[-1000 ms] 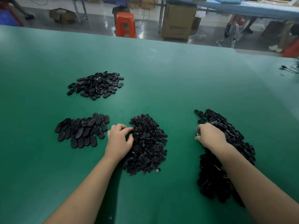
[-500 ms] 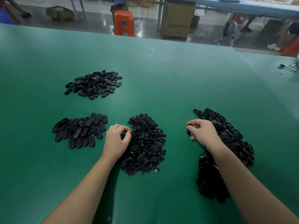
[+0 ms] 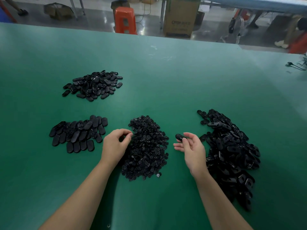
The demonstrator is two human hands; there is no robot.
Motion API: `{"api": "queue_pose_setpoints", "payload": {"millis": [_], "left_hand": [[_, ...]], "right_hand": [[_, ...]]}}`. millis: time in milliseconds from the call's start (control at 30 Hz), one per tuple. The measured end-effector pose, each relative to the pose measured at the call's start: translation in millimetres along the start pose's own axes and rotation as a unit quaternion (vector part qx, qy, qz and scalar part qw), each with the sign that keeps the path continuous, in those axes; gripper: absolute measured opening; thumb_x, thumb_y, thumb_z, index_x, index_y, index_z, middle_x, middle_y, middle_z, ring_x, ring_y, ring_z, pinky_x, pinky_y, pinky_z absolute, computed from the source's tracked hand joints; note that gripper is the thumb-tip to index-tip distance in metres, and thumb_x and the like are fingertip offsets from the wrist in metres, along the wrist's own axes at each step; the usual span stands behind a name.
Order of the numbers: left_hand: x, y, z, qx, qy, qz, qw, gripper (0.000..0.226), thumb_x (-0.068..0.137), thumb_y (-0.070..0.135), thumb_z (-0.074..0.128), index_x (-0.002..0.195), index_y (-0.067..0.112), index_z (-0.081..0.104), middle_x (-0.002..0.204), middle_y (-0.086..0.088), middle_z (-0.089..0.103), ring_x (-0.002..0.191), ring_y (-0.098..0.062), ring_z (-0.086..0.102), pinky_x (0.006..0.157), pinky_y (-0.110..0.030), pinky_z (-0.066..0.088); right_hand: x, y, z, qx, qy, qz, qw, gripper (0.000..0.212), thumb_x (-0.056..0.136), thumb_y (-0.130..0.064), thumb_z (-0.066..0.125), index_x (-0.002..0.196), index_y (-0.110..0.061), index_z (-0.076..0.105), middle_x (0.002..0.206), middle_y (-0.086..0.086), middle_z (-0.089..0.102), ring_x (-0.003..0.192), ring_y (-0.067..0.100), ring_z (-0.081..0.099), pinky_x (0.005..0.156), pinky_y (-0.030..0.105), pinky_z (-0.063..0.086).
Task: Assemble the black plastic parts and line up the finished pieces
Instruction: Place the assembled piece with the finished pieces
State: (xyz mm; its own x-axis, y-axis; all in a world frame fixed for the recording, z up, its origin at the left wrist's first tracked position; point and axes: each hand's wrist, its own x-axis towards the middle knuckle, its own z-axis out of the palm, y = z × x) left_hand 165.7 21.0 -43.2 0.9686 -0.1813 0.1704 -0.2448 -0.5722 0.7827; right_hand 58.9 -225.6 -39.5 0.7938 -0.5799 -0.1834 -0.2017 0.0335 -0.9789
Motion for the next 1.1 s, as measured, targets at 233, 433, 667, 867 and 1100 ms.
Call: {"api": "queue_pose_setpoints", "payload": {"millis": [233, 433, 667, 867, 1100], "left_hand": [[8.2, 10.7, 0.2, -0.059, 0.003, -0.049, 0.997, 0.015, 0.092, 0.023, 0.073, 0.087, 0.037, 0.072, 0.071, 0.024, 0.069, 0.070, 0.005, 0.063, 0.057, -0.007, 0.044], [14.8, 40.0, 7.7, -0.153, -0.026, -0.066, 0.986, 0.016, 0.092, 0.021, 0.073, 0.094, 0.037, 0.076, 0.084, 0.020, 0.076, 0.076, 0.005, 0.067, 0.071, -0.011, 0.049], [12.1, 90.0, 24.4, -0.341, -0.143, -0.139, 0.919, 0.008, 0.095, 0.004, 0.065, 0.097, 0.009, 0.072, 0.089, -0.006, 0.079, 0.058, -0.010, 0.061, 0.060, -0.018, 0.052], [7.1, 108.9, 44.2, -0.391, -0.184, -0.252, 0.866, 0.011, 0.090, 0.000, 0.069, 0.085, 0.008, 0.075, 0.069, -0.004, 0.064, 0.050, -0.006, 0.048, 0.044, -0.018, 0.042], [6.2, 114.3, 59.9, -0.382, -0.192, -0.293, 0.855, 0.005, 0.088, -0.003, 0.072, 0.088, 0.002, 0.072, 0.068, -0.006, 0.069, 0.043, -0.007, 0.047, 0.041, -0.020, 0.042]], "right_hand": [[-4.0, 0.9, -2.2, -0.006, -0.015, -0.012, 1.000, 0.028, 0.105, -0.002, 0.049, 0.109, -0.026, 0.062, 0.103, 0.002, 0.075, 0.084, 0.019, 0.077, 0.073, 0.024, 0.061], [-7.2, 1.4, -2.4, 0.005, -0.014, -0.019, 1.000, 0.026, 0.105, -0.005, 0.050, 0.110, -0.026, 0.063, 0.102, -0.001, 0.076, 0.081, 0.021, 0.077, 0.069, 0.025, 0.061], [-5.4, 1.0, -1.8, 0.007, -0.016, -0.010, 1.000, 0.019, 0.105, -0.010, 0.051, 0.112, -0.024, 0.061, 0.100, -0.001, 0.077, 0.078, 0.022, 0.076, 0.067, 0.026, 0.060], [-3.8, 1.2, -1.4, 0.006, -0.021, -0.006, 1.000, 0.018, 0.105, -0.010, 0.051, 0.113, -0.021, 0.063, 0.097, -0.004, 0.078, 0.077, 0.022, 0.076, 0.067, 0.025, 0.060], [-3.2, 3.0, -2.1, 0.005, -0.027, -0.002, 1.000, 0.020, 0.105, -0.010, 0.052, 0.120, -0.014, 0.064, 0.096, -0.001, 0.078, 0.077, 0.025, 0.075, 0.066, 0.026, 0.060]]}}
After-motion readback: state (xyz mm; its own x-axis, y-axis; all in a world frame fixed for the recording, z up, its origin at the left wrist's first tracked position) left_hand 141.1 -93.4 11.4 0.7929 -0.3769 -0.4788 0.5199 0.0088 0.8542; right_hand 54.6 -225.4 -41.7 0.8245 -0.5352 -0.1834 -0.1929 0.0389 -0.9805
